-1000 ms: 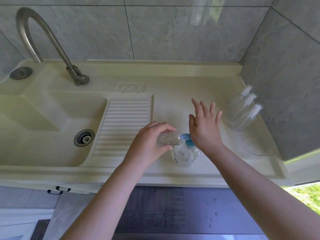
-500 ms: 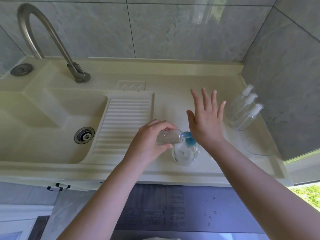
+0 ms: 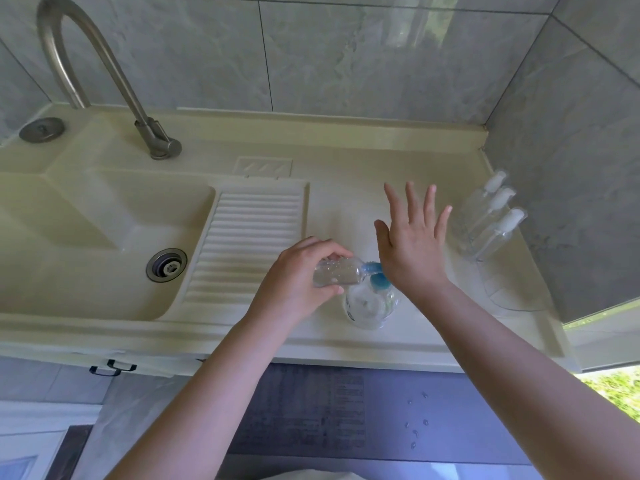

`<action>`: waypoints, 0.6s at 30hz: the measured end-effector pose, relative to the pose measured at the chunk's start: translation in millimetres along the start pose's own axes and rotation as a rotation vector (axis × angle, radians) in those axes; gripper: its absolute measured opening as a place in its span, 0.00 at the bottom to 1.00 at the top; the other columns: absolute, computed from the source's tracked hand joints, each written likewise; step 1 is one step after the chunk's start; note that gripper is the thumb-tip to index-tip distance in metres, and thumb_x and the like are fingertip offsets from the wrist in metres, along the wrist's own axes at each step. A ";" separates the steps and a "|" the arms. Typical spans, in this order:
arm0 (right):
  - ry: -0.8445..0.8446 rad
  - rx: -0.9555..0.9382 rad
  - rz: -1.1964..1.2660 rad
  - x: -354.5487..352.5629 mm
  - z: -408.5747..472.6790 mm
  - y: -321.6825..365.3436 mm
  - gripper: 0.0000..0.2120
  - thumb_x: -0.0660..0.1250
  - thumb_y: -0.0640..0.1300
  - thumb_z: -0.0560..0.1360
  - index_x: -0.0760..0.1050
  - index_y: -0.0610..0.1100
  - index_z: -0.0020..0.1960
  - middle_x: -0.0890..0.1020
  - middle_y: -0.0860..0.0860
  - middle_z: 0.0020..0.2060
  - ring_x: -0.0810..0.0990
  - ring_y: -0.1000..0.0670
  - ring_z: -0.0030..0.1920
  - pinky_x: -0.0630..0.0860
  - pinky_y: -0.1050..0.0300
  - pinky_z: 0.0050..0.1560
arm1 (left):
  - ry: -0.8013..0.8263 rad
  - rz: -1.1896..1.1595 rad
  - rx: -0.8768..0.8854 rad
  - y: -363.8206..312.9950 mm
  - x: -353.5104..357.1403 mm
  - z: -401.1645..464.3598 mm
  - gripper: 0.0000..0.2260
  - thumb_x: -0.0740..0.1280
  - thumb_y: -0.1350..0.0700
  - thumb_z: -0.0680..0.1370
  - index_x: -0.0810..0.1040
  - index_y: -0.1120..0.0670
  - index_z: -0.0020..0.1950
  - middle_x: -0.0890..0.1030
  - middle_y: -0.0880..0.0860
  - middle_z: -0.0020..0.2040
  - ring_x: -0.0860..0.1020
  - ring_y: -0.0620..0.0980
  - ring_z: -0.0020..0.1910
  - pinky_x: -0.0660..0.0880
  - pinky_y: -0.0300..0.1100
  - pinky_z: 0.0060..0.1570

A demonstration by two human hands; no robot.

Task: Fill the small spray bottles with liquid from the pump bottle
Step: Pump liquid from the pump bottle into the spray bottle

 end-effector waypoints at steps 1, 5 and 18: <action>-0.014 0.009 0.013 -5.0 1.5 -0.7 0.26 0.53 0.49 0.84 0.51 0.50 0.81 0.52 0.43 0.80 0.40 0.37 0.79 0.38 0.34 0.75 | -0.002 -0.002 0.001 -0.7 -0.6 0.0 0.22 0.80 0.59 0.67 0.81 0.43 0.57 0.79 0.42 0.51 0.77 0.40 0.52 0.75 0.42 0.57; 0.057 0.042 0.030 8.7 -5.3 -3.0 0.26 0.52 0.46 0.84 0.52 0.50 0.81 0.53 0.43 0.80 0.40 0.37 0.79 0.38 0.33 0.75 | -0.009 0.001 0.003 -1.6 -2.5 0.3 0.22 0.80 0.60 0.66 0.81 0.44 0.56 0.79 0.42 0.50 0.77 0.40 0.51 0.75 0.40 0.57; 0.008 -0.006 0.007 1.4 -2.9 4.6 0.25 0.53 0.48 0.84 0.54 0.49 0.80 0.56 0.43 0.80 0.42 0.37 0.80 0.41 0.35 0.76 | -0.007 0.004 0.014 -3.5 -4.3 1.3 0.22 0.80 0.60 0.65 0.81 0.44 0.55 0.79 0.42 0.50 0.77 0.38 0.50 0.75 0.40 0.56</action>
Point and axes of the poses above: each hand's wrist, its own z-axis towards the middle knuckle, its own x-axis out of the palm, y = z × x, the point moved 10 cm from there along z, towards the middle knuckle
